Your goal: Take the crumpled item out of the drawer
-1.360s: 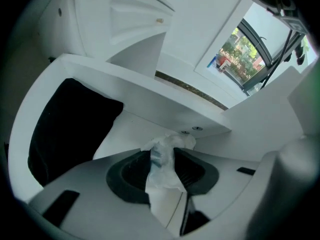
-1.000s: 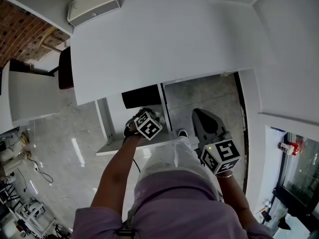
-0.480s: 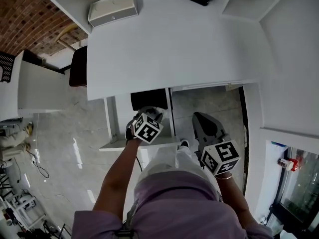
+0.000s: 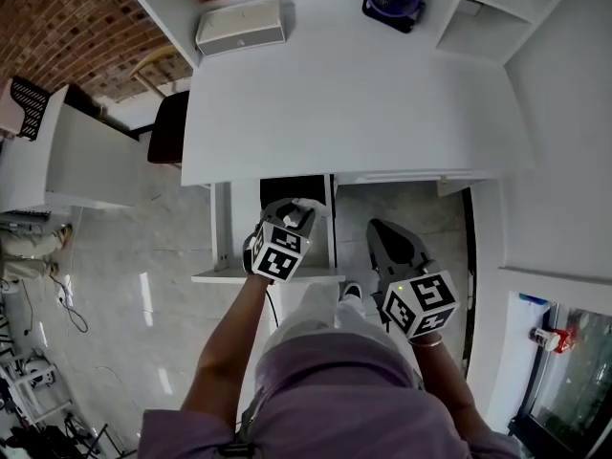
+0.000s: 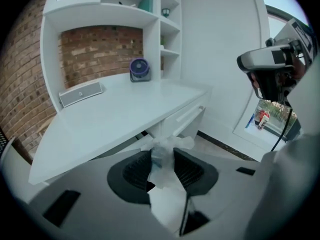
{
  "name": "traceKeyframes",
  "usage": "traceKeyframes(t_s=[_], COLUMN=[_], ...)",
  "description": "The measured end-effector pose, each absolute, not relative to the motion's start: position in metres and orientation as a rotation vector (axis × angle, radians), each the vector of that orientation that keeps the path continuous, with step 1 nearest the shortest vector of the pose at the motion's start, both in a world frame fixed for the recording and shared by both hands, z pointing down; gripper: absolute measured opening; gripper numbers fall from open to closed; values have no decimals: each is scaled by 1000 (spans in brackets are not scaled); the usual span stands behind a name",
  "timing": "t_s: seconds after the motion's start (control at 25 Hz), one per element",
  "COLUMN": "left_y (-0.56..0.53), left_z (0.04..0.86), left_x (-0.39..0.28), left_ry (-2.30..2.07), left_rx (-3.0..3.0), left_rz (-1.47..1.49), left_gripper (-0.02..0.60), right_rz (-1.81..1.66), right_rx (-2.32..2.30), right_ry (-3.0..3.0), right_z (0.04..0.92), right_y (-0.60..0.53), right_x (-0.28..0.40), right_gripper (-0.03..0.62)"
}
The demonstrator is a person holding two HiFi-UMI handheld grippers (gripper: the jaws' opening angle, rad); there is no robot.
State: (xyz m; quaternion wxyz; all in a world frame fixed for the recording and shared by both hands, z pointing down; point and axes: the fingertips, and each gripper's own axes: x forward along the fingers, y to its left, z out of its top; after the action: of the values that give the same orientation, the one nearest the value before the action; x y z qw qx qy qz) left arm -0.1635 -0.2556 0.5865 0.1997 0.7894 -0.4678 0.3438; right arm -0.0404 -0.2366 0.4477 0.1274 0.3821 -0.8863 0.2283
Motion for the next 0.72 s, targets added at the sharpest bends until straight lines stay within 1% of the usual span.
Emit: traceKeyframes(t_s=[0.72], left_y=[-235], left_z=[488], left_x=[-181], left_ry=[-1686], left_rx=[2167], left_rz=[675], left_gripper=[140], right_rz=[591], right_rx=[1004], right_ry=[-2675], right_z=[422], right_y=[-215], right_x=[-35], right_gripper=[3])
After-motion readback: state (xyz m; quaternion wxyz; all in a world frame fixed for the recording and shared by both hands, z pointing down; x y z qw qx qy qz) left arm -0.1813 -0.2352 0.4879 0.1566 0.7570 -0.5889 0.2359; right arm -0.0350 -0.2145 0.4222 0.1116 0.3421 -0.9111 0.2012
